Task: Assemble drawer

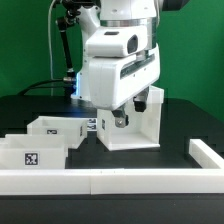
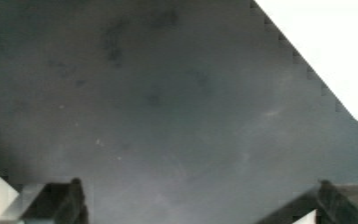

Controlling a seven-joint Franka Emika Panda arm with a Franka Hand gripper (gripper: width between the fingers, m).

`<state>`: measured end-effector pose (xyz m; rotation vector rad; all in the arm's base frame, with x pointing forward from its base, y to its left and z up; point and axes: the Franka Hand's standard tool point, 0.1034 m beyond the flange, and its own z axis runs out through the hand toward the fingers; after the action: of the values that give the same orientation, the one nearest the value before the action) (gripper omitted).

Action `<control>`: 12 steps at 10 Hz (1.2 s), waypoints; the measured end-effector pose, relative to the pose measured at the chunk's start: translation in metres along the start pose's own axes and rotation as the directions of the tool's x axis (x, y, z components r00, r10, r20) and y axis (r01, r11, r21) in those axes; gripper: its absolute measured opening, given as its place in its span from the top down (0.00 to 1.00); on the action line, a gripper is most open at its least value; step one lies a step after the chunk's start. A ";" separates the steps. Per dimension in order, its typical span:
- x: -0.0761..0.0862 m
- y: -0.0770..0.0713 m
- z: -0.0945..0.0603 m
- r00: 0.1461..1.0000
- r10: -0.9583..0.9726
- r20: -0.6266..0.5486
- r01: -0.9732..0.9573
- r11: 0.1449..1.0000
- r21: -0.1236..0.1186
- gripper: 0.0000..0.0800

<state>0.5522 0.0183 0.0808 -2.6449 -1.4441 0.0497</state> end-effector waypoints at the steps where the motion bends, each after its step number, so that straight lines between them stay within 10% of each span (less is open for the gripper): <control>1: 0.000 0.000 0.000 1.000 -0.006 0.000 0.006 1.000 0.001 0.19; 12: 0.009 -0.017 0.003 0.926 0.377 0.008 -0.377 0.926 -0.001 0.19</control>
Offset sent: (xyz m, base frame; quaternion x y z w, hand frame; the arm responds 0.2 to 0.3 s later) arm 0.0000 0.0000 0.0000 0.0000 0.0000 0.0000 1.0000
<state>0.5423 0.0356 0.0800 -2.8829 -0.9133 0.0969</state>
